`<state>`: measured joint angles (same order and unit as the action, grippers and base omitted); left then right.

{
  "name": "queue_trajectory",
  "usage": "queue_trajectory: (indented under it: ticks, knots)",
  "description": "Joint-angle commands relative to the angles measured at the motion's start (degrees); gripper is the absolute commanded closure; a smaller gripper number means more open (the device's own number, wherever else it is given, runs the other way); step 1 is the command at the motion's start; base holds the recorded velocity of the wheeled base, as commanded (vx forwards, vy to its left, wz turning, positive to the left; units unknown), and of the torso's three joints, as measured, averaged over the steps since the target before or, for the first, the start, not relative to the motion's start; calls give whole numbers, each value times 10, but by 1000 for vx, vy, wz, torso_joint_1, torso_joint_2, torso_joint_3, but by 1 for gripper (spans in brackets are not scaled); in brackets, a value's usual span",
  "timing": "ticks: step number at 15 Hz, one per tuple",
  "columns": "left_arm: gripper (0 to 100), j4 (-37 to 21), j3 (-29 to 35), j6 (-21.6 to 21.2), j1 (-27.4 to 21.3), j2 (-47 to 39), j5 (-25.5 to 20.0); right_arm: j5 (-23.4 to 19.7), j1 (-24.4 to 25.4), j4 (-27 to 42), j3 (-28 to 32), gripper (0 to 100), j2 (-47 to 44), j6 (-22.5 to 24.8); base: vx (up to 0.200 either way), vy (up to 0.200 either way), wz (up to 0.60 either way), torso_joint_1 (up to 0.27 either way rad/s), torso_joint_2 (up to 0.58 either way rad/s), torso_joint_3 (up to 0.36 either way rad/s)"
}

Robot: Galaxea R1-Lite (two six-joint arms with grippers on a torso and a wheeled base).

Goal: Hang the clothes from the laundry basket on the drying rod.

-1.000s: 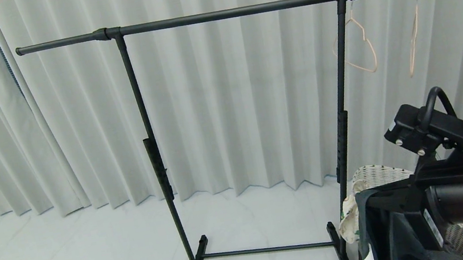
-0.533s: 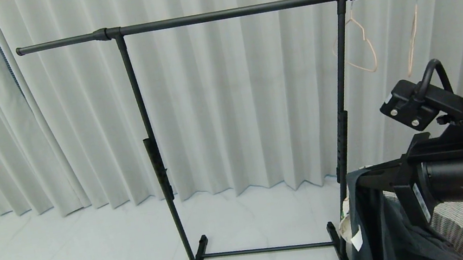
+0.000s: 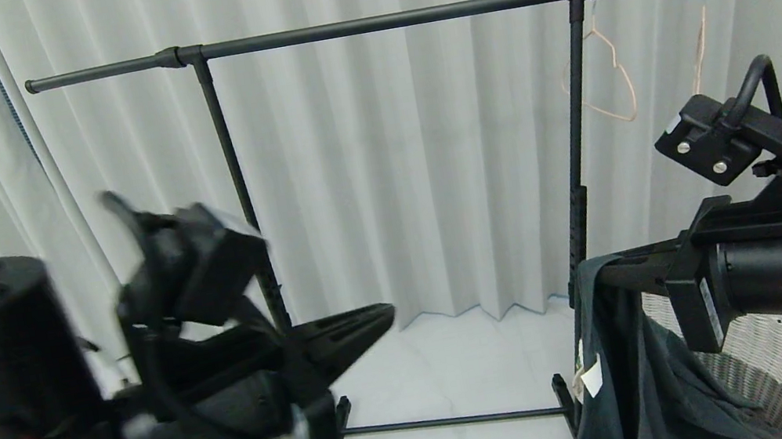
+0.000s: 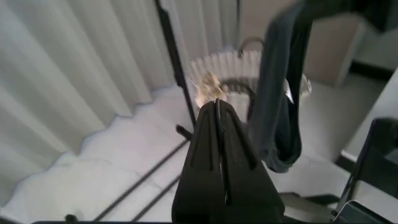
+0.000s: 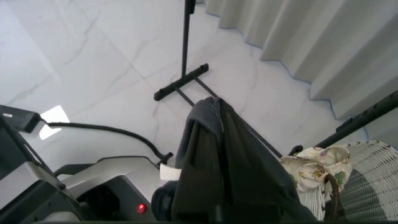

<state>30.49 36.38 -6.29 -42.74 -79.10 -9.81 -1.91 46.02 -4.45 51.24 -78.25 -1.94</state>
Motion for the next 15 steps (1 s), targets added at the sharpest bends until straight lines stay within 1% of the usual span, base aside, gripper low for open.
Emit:
queue_trajectory:
  ticks: [1, 2, 3, 4, 6, 8, 10, 11, 12, 13, 14, 15]
  knots:
    - [100, 64, 19, -2, -70, -163, 29, 0, -1, 0, -1, 100, 5, -6, 0, 0, 0, 0, 0, 0]
    - [100, 78, 19, -2, -80, -174, 30, 0, -1, 0, -2, 100, 4, -12, 0, 0, 0, 0, 0, 0]
    - [0, 79, 17, 0, -88, -178, 30, 0, -1, 0, -3, 100, 3, -16, 0, 0, 0, 0, 0, 0]
    - [0, 79, 12, 7, -90, -180, 30, 0, -1, -1, -3, 100, 2, -16, 0, 0, 0, 0, 0, 0]
    - [0, 79, 5, 50, -98, -185, 30, -1, 0, -6, -3, 100, 1, -18, 0, 0, 0, 0, 0, 0]
    - [0, 80, 7, 86, -112, -207, 28, -5, 1, -8, -9, 100, 6, -18, 0, 0, 0, 0, 0, 0]
    - [0, 80, 8, 95, -124, -245, 29, -5, 4, -14, -13, 100, 13, -18, 0, 0, 0, 0, 0, 0]
    - [0, 81, 8, 96, -121, -272, 31, -5, 7, -14, -15, 100, 16, -18, 0, 0, 0, 0, 0, 0]
    - [0, 82, 7, 109, -116, -298, 35, -5, 12, -14, -19, 100, 21, -18, 0, 0, 0, 0, 0, 0]
    - [0, 92, 8, 128, -115, -317, 37, -5, 16, -14, -27, 100, 26, -18, 0, 0, 0, 0, 0, 0]
    - [0, 100, 9, 134, -115, -329, 37, -5, 18, -14, -31, 100, 30, -18, 0, 0, 0, 0, 0, 0]
    - [0, 123, 15, 135, -116, -357, 37, -5, 19, -14, -38, 100, 37, -18, 0, 0, 0, 0, 0, 0]
